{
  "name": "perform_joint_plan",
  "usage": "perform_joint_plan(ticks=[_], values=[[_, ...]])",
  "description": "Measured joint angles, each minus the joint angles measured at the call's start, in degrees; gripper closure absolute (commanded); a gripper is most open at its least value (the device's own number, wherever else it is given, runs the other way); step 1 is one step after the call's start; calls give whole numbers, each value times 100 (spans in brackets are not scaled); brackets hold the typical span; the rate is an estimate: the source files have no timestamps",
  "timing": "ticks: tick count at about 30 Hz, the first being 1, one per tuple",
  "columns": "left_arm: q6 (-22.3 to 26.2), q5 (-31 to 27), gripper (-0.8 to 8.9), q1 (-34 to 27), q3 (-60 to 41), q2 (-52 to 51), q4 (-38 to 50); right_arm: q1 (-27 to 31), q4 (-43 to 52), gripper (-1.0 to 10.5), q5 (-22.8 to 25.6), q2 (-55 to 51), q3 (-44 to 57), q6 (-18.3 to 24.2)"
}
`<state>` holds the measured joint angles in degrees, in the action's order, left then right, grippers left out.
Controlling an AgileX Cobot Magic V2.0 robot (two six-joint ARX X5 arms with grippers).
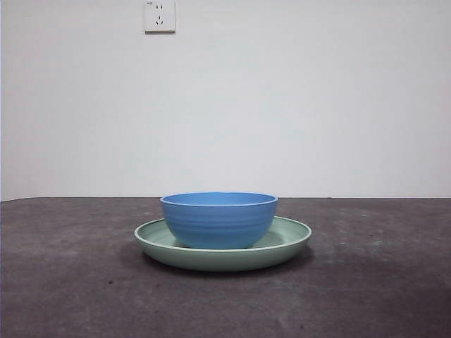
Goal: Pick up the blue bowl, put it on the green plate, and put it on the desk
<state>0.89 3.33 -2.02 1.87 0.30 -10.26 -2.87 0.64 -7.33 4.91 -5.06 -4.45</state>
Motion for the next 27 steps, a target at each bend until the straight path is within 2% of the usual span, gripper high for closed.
perform_joint_plan(ticks=[8,15,27], values=[[-2,-2,804,0,0,0,0,0,-214,939,142,-444,415,-308],[-11,0,804,0,0,0,0,0,-1032,939,291,-461,411,-334],[-13,-2,804,0,0,0,0,0,-1019,939,299,-457,409,-350]])
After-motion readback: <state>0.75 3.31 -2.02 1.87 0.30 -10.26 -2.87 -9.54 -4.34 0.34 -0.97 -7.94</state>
